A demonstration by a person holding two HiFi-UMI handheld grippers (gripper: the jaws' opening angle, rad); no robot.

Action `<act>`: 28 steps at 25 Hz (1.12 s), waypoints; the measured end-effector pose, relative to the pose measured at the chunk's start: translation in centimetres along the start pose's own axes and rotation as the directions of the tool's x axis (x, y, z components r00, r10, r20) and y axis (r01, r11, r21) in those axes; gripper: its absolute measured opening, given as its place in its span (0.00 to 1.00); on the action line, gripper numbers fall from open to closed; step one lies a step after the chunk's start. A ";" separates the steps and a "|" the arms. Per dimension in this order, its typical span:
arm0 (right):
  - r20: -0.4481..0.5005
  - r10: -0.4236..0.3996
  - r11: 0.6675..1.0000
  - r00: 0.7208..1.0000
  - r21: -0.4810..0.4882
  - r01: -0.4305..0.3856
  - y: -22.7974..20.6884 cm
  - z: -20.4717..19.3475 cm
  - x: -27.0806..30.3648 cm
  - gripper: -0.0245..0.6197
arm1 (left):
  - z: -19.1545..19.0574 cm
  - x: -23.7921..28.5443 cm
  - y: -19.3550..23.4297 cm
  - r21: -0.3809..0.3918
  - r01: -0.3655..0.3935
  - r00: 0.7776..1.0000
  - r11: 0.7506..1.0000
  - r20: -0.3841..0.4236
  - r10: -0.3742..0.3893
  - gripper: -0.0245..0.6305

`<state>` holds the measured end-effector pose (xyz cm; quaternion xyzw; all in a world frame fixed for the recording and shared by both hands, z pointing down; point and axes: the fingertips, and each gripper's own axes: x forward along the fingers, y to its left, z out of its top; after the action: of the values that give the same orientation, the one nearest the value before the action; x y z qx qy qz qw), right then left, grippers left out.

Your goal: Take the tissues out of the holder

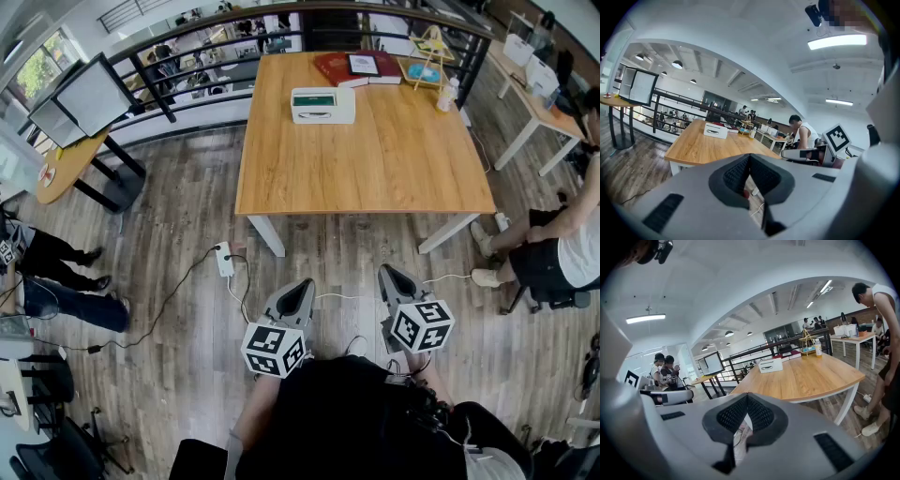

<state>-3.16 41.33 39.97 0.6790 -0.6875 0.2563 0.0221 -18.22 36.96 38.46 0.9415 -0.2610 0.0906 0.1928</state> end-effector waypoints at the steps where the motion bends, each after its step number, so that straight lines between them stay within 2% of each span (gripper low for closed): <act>1: -0.001 0.003 1.000 1.000 0.000 -0.003 0.1 -0.1 0.1 0.05 | -0.2 0.0 0.2 -0.004 -0.008 1.000 1.000 -0.003 0.008 0.06; 6: -0.015 0.007 1.000 1.000 -0.015 -0.007 0.3 -0.5 0.6 0.05 | -0.5 -0.1 1.3 -0.036 -0.037 0.999 0.999 -0.014 0.037 0.06; 17: -0.039 -0.059 0.996 0.997 -0.070 0.056 -0.8 0.1 0.8 0.06 | -0.4 1.6 0.5 -0.065 -0.039 0.998 0.997 -0.042 0.036 0.06; 19: -0.037 -0.023 0.996 0.999 -0.084 0.020 -0.9 0.9 0.9 0.06 | -0.2 2.3 0.3 -0.065 -0.043 0.998 0.997 -0.046 0.040 0.06; 23: -0.007 0.115 0.986 0.993 -0.121 -0.115 -0.6 3.6 1.2 0.08 | 1.5 3.9 0.0 -0.046 -0.010 1.000 0.999 -0.014 0.009 0.06; 25: -0.013 0.186 0.969 0.982 -0.163 -0.185 -0.8 5.1 1.6 0.14 | 2.4 5.0 -0.3 -0.032 0.016 1.000 0.999 0.004 -0.016 0.06; 26: -0.021 0.214 0.958 0.977 -0.190 -0.214 -1.0 5.8 1.8 0.22 | 2.8 5.5 -0.5 -0.024 0.024 1.000 0.999 0.009 -0.024 0.06; 28: -0.016 0.249 0.941 0.968 -0.232 -0.246 -1.5 7.4 2.3 0.27 | 3.5 6.4 -0.6 -0.013 0.029 0.999 0.999 0.020 -0.029 0.06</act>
<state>0.41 36.48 34.87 0.5818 -0.7928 0.1702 0.0643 -12.24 33.10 36.87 0.9448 -0.2499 0.0765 0.1979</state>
